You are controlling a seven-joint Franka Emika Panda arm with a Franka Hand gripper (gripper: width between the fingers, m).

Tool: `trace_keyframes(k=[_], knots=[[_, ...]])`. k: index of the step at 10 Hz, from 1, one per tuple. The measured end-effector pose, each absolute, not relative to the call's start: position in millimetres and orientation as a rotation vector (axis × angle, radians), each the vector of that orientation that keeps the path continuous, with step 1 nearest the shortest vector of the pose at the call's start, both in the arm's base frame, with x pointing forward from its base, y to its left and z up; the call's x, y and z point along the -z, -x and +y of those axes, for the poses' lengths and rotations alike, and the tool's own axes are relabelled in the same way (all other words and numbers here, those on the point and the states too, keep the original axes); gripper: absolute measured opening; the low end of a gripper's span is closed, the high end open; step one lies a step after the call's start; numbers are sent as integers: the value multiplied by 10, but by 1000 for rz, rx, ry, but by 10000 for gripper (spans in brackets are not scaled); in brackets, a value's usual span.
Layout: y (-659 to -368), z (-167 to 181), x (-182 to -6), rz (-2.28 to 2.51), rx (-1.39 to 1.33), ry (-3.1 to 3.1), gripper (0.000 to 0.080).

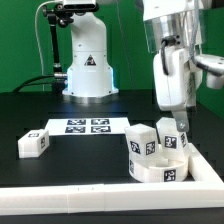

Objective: Assemble stool

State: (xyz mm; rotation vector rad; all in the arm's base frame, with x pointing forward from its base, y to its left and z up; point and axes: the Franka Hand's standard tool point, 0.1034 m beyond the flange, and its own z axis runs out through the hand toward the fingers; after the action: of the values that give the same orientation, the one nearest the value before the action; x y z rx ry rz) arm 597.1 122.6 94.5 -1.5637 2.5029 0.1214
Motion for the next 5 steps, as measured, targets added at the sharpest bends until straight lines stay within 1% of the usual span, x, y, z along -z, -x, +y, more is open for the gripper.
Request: trace_keyframes(k=[2,3,5], knots=[[-6011,1247,-1065,2445,-110,1614,648],[-6022,1274,-1094,2450,-110,1596,648],[-6016,1268,-1075,2349,-90,1744,648]])
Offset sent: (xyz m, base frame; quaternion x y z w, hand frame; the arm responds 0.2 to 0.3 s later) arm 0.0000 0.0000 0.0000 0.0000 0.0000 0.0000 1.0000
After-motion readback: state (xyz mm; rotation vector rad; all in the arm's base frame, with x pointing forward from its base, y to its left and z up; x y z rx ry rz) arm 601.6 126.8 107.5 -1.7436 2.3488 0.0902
